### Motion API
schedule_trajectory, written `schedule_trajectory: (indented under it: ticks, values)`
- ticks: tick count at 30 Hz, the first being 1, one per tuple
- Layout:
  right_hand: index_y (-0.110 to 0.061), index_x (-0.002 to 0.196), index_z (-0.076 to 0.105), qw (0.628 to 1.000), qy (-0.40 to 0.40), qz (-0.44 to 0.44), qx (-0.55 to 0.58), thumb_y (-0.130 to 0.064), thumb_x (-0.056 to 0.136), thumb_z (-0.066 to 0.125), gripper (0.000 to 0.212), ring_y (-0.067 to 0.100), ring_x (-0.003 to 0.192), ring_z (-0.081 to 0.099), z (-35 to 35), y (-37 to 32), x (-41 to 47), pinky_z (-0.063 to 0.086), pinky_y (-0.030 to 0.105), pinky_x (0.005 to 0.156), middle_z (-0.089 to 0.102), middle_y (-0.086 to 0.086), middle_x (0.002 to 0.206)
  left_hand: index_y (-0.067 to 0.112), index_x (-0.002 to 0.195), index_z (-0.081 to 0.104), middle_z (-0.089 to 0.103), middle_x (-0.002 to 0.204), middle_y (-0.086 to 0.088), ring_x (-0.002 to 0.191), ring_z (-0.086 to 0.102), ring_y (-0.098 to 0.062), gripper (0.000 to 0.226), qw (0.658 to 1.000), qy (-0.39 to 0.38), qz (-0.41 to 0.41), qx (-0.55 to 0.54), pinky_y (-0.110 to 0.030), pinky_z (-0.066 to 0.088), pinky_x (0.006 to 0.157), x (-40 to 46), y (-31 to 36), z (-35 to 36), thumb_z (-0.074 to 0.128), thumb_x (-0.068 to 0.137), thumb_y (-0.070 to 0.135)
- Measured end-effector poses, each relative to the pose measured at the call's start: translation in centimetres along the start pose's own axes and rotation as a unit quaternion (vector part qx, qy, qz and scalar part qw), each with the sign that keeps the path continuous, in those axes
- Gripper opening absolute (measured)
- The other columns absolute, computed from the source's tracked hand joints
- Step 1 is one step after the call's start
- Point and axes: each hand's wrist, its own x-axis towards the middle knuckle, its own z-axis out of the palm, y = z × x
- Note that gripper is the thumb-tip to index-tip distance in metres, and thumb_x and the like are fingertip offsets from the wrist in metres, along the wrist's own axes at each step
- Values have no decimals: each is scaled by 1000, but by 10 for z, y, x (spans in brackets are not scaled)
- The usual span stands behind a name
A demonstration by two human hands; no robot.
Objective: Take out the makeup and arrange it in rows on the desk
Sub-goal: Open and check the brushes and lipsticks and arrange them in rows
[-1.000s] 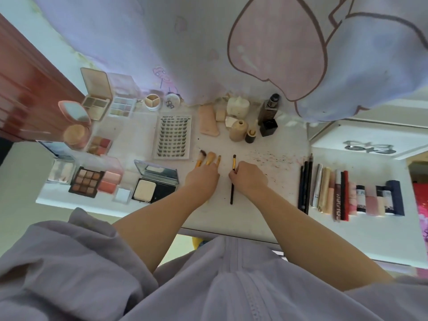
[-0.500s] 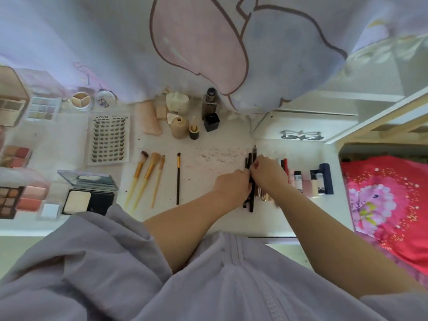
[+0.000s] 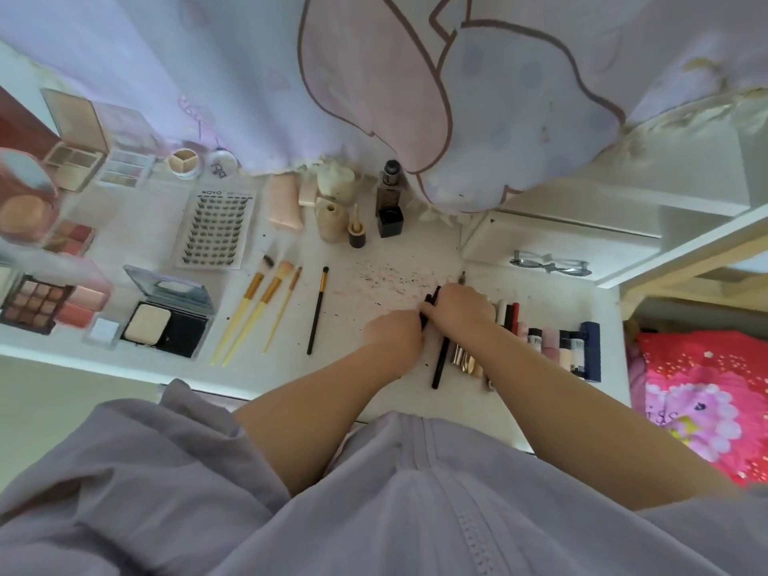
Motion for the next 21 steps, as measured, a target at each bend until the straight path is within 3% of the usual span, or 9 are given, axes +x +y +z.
schedule_trajectory:
  ticks: [3,8,11,13,15,17,21]
  values:
    - [-7,100,60,1000,9,13,1,-40,96,45,35,28,98,58,-1,-4,-8,39,32,72,57,6,93,8,104,55,61,102,-9,89,58,-23,24,996,-25,-2,-82,-29,42,70,-1,-6,0,42,97,27]
    - [-7,112,52,996,38,41,63,-42,95,43,39,30,102,58,3,-2,-14,42,34,72,60,10,103,8,97,53,60,91,-10,73,50,-18,26,986,-14,31,-162,-29,40,62,-7,-13,-1,39,99,28]
    - [-10,90,52,983,42,16,179,-38,96,43,30,24,83,59,-2,-2,-14,44,32,71,61,7,85,11,90,50,55,76,-4,68,52,-20,22,979,22,78,-185,-32,45,62,-15,-22,-14,39,99,27]
    - [-11,75,51,960,20,-9,279,-30,96,47,28,15,59,54,-15,-3,-20,42,27,59,59,1,67,9,97,53,60,86,-8,75,54,-23,21,979,35,122,-159,-34,46,69,-20,-32,-28,39,100,24]
    - [-10,80,55,931,-31,-26,363,-25,96,50,23,6,43,46,-29,-6,-33,37,18,44,61,1,64,9,106,54,60,94,-8,78,51,-21,20,975,53,161,-147,-34,42,70,-24,-42,-42,37,100,19]
    - [-5,86,59,917,-71,-55,389,-23,97,50,23,2,38,46,-41,-11,-48,35,14,40,65,4,68,11,109,53,55,93,-2,80,49,-18,21,967,67,202,-139,-30,38,69,-31,-47,-55,36,100,18]
    - [-7,86,66,921,-121,-108,353,-28,98,48,30,3,48,55,-59,-17,-68,40,15,47,68,1,68,13,108,50,49,88,7,78,48,-14,23,958,69,261,-91,-28,36,68,-47,-53,-73,33,102,26]
